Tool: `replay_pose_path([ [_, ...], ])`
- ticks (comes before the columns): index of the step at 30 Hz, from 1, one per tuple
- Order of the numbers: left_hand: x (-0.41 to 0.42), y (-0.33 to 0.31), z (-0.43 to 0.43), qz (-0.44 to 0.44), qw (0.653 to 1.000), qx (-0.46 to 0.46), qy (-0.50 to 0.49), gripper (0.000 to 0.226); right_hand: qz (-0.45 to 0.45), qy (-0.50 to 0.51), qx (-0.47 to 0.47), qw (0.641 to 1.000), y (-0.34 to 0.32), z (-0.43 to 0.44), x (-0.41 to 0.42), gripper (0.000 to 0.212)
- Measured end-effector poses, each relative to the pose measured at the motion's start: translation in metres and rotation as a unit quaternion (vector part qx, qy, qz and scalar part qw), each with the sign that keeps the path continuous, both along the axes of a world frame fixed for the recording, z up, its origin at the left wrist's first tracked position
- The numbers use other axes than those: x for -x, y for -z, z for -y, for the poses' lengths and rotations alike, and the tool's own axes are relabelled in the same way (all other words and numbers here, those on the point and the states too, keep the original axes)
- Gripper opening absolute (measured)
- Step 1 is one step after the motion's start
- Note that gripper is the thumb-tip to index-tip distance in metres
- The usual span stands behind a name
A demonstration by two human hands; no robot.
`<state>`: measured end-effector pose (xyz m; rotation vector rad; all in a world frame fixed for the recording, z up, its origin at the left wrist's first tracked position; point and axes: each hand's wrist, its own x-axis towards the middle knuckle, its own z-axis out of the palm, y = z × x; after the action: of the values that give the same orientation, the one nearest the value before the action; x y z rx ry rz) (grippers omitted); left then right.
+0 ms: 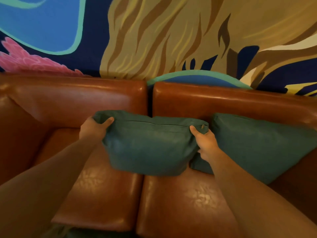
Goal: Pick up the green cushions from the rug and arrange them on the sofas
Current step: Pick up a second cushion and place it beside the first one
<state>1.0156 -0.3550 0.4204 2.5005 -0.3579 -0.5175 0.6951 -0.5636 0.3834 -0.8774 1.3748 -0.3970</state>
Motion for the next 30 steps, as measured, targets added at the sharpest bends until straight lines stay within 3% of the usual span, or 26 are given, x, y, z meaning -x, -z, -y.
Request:
replay_pose_path([
  [6,-0.012,0.008,0.052,-0.004,0.999,-0.001,-0.053,0.078,-0.005,0.027,-0.001,1.000,0.043,0.040,-0.029,0.049],
  [10,-0.016,0.029,0.065,-0.091,0.989,0.107,-0.048,0.098,-0.011,-0.003,-0.012,1.000,0.056,0.049,-0.037,0.097],
  [12,-0.013,0.039,0.065,-0.110,0.986,0.122,-0.032,0.103,-0.014,-0.029,-0.004,0.999,0.064,0.048,-0.038,0.109],
  [16,-0.012,0.061,0.068,-0.106,0.990,0.085,0.029,0.119,-0.061,-0.063,0.042,0.995,0.075,0.045,-0.041,0.107],
  [22,-0.014,0.059,0.085,-0.097,0.995,-0.029,0.011,0.115,-0.099,-0.107,0.122,0.982,0.063,0.049,-0.049,0.112],
  [25,-0.006,0.051,0.093,-0.010,0.993,-0.117,0.019,0.100,-0.092,-0.104,0.125,0.982,0.056,0.048,-0.052,0.113],
  [28,0.009,0.048,0.091,0.151,0.968,-0.103,0.173,0.075,-0.060,-0.051,0.121,0.990,0.060,0.044,-0.049,0.106],
  [30,0.014,0.054,0.086,0.164,0.934,-0.121,0.294,0.078,-0.041,-0.033,0.118,0.992,0.065,0.039,-0.046,0.097],
])
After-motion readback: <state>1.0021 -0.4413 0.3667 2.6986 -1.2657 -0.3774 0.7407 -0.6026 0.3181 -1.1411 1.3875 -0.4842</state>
